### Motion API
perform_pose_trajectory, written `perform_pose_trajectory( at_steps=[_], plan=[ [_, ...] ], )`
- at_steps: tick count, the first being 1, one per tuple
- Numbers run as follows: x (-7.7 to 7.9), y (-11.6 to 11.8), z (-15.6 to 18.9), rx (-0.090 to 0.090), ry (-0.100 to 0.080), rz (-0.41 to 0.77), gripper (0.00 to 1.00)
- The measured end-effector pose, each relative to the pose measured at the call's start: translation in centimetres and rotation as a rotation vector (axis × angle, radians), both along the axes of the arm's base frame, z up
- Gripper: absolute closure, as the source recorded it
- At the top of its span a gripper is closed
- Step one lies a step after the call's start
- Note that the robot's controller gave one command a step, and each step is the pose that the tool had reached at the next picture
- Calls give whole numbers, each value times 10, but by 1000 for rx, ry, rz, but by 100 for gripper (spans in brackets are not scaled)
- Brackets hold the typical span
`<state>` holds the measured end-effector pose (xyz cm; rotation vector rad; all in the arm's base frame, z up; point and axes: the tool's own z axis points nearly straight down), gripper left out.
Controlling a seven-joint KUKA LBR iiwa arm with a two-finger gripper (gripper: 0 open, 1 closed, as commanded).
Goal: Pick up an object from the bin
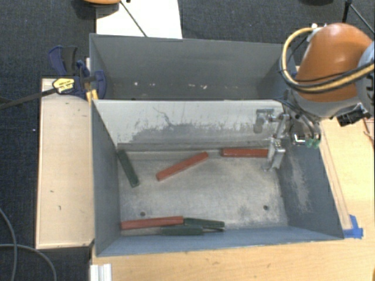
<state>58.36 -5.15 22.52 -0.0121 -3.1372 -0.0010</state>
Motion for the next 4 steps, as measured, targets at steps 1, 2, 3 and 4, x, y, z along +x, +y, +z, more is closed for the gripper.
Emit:
perform_pose_trajectory(
  at_steps=[1,2,3,4],
  plan=[
    [2,0,5,-1,-8,1,0],
    [-5,33,-21,-3,-13,75,0],
    [-13,65,-48,1,-6,74,0],
    [-3,61,-102,0,-14,38,0]
  ],
)
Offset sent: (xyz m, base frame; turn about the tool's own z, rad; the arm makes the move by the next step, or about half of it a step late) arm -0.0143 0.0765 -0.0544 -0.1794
